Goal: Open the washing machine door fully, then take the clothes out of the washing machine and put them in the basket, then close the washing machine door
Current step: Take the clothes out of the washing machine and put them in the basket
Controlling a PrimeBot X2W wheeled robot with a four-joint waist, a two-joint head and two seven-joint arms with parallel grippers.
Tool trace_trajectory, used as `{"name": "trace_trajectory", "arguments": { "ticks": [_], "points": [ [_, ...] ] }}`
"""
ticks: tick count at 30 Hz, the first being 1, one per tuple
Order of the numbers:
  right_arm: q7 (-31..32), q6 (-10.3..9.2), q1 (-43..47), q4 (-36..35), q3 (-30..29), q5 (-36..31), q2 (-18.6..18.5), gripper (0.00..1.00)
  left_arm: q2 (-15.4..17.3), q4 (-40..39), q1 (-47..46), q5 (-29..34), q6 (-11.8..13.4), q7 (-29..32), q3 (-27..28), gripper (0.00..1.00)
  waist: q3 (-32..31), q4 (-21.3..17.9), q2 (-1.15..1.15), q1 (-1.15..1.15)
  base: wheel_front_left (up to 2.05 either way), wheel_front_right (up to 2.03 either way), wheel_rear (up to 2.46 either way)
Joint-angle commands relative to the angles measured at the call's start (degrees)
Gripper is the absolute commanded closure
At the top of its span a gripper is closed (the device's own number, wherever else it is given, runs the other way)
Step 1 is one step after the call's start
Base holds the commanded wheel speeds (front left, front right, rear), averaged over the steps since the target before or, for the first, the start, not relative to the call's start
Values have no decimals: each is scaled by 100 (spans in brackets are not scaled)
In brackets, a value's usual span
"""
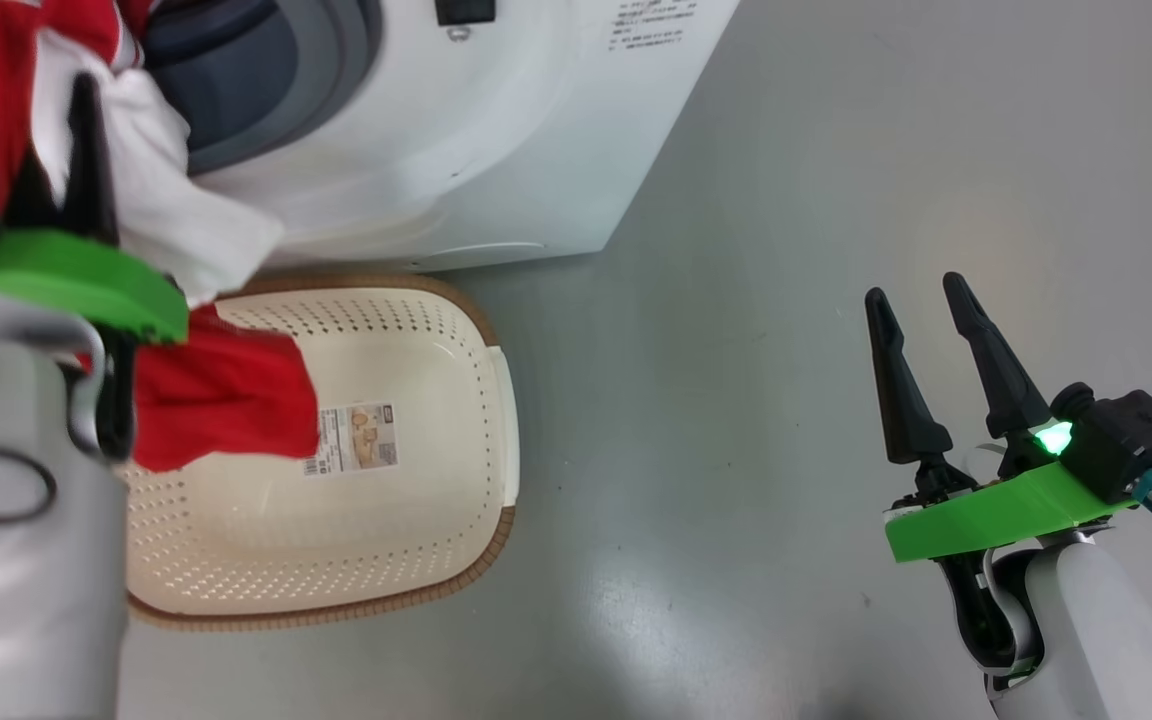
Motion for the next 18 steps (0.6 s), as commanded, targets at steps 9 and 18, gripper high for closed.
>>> {"name": "trace_trajectory", "arguments": {
  "ticks": [9, 18],
  "points": [
    [-37, 1, 141, -121, 92, 48, 12, 0, -16, -1129, 1293, -69, -36, -28, 92, 100, -225, 129, 0, 0, 0, 0, 0],
    [-37, 1, 292, -86, 100, 58, 12, 0, -249, -1622, 2244, -163, -37, -28, 29, 100, -451, 208, 0, 0, 0, 0, 0]
  ]
}}
